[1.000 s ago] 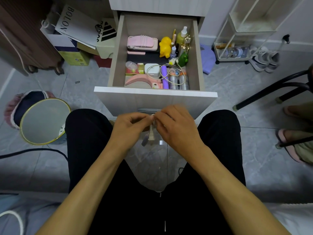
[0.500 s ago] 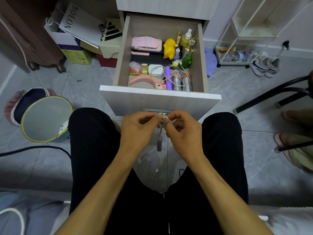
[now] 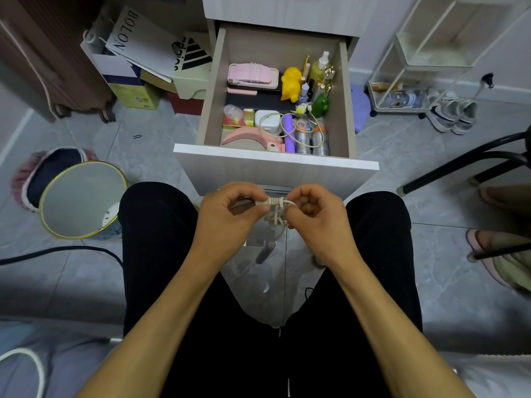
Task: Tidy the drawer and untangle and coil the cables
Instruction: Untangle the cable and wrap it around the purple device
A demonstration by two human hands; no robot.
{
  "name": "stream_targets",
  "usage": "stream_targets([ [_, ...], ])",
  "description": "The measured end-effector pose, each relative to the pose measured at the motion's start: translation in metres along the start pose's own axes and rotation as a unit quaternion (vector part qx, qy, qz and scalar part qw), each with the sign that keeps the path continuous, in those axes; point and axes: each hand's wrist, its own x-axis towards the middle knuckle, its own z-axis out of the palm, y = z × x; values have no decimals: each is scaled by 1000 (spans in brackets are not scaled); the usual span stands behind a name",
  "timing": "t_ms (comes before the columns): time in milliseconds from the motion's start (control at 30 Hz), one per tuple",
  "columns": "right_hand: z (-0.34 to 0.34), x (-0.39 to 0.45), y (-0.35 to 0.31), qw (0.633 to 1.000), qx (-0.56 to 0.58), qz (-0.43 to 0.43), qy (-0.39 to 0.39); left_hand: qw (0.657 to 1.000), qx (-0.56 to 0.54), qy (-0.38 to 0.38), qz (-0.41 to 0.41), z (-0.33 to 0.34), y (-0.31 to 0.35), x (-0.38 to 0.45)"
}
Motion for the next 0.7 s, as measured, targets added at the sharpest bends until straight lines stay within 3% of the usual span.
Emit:
stream_targets([
  [167, -2, -1, -3, 1000, 3, -11, -22, 997, -61, 7, -47, 2, -5, -4],
  [300, -6, -5, 0, 999, 21, -27, -25, 998, -52, -1, -29, 3, -2, -9],
  [600, -13, -9, 10, 979, -133, -146, -42, 997, 49, -24, 46, 6, -9, -14],
  [700, -13, -9, 12, 978, -140, -143, -52, 999, 31, -21, 13, 9, -11, -14],
])
